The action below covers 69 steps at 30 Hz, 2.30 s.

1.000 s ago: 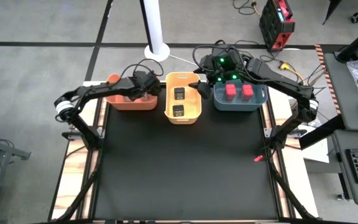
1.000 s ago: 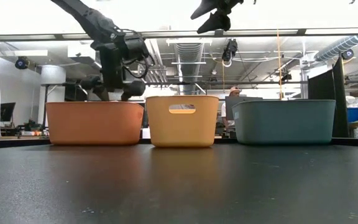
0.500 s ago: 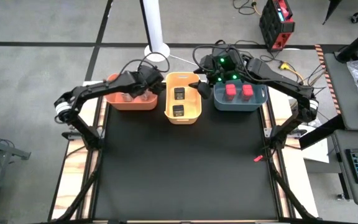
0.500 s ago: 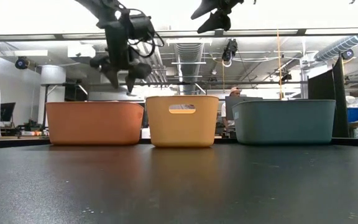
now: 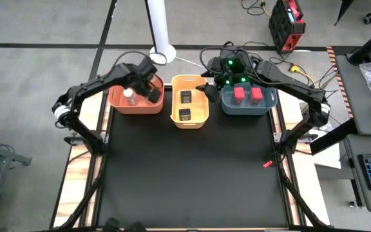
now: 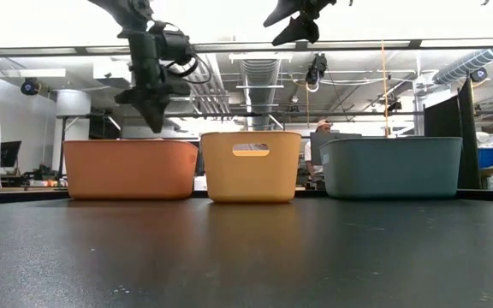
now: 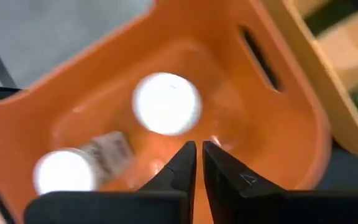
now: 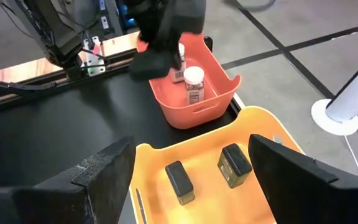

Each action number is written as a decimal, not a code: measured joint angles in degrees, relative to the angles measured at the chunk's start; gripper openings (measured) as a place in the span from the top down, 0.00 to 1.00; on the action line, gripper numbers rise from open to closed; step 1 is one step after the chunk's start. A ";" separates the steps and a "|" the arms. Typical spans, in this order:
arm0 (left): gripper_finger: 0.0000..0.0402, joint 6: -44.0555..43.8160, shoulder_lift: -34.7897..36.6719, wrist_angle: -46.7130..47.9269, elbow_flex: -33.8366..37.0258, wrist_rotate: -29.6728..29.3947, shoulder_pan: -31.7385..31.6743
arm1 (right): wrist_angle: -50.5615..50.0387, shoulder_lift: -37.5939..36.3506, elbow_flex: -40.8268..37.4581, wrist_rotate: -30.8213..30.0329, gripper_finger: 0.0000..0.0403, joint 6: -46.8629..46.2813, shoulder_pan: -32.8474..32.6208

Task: Sort spices by type
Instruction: Put the white spice bottle into the orange bin, then return to Home Position

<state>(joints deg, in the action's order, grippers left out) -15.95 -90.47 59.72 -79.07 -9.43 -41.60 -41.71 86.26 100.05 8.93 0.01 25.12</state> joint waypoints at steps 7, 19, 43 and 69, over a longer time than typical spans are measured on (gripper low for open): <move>0.99 3.69 -1.46 -1.66 0.50 -0.35 -5.33 | 0.02 0.00 0.00 0.02 0.22 0.64 -0.37; 1.00 4.03 -3.92 -2.22 3.24 -4.75 -5.38 | 0.02 0.00 0.00 0.00 0.17 1.27 -0.37; 1.00 0.49 -3.96 -3.68 4.13 2.04 -3.79 | 0.04 0.07 0.00 0.00 0.17 1.47 -0.37; 1.00 14.37 25.68 -15.65 4.67 42.83 8.48 | 10.56 -2.53 0.00 18.09 0.24 10.93 -0.46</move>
<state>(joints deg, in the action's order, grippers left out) -1.59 -64.80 44.07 -74.40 33.40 -33.12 -31.16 83.73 100.05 27.02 10.94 24.67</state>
